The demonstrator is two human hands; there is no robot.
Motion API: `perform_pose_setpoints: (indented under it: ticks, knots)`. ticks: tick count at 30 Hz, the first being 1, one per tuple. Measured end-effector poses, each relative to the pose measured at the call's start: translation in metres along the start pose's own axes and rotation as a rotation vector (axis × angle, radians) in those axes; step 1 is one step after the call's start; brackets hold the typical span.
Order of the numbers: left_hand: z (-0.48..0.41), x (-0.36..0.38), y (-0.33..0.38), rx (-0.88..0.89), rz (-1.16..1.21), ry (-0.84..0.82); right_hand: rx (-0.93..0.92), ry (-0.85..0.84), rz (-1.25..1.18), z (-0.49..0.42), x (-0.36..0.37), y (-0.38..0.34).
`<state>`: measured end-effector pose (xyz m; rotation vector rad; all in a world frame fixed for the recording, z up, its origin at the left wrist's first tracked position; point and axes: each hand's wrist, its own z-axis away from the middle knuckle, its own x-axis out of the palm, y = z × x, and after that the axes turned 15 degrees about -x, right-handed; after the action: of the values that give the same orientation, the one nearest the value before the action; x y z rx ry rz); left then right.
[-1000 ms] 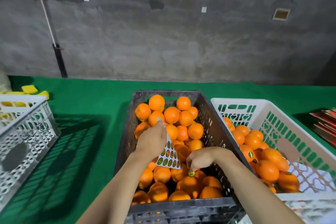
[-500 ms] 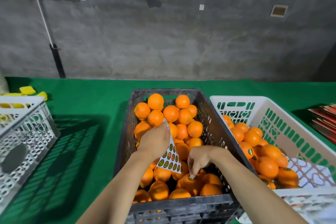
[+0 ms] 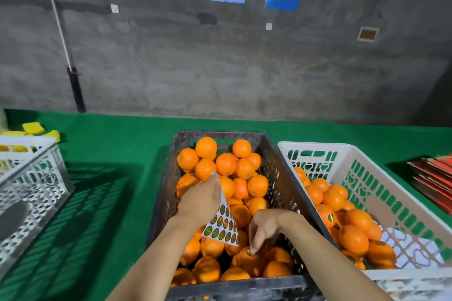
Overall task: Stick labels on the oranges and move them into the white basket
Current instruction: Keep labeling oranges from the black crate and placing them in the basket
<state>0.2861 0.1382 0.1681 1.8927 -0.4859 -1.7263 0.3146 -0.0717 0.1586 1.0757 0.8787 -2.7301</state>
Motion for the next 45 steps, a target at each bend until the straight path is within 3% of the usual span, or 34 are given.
perform_pose_setpoints:
  ticks: [6,24,26,30,34,38,42,45]
  knots:
    - [0.004,-0.005,0.001,-0.012,0.004,-0.024,0.026,0.040,-0.155,-0.001,0.002,0.005]
    - [0.004,-0.001,-0.001,-0.027,0.004,-0.003,0.006,0.018,-0.090,-0.007,0.005,0.008]
    - [0.004,0.000,-0.002,-0.022,-0.004,0.000,0.002,-0.035,-0.043,-0.005,0.005,0.003]
    - [0.003,0.001,-0.003,-0.038,0.032,-0.014,0.058,-0.313,0.184,-0.008,0.009,-0.005]
    - [0.003,0.001,-0.004,-0.040,0.038,-0.012,0.086,-0.352,0.269,-0.013,0.017,-0.009]
    - [0.003,-0.002,-0.003,-0.084,0.036,0.078,0.048,-0.116,0.139,-0.013,0.010,0.000]
    - [0.000,-0.006,-0.001,-0.142,0.026,0.233,-0.081,0.501,-0.166,-0.013,0.003,0.004]
    - [-0.001,-0.006,-0.001,-0.166,0.014,0.275,-0.123,0.865,-0.471,-0.010,-0.005,0.000]
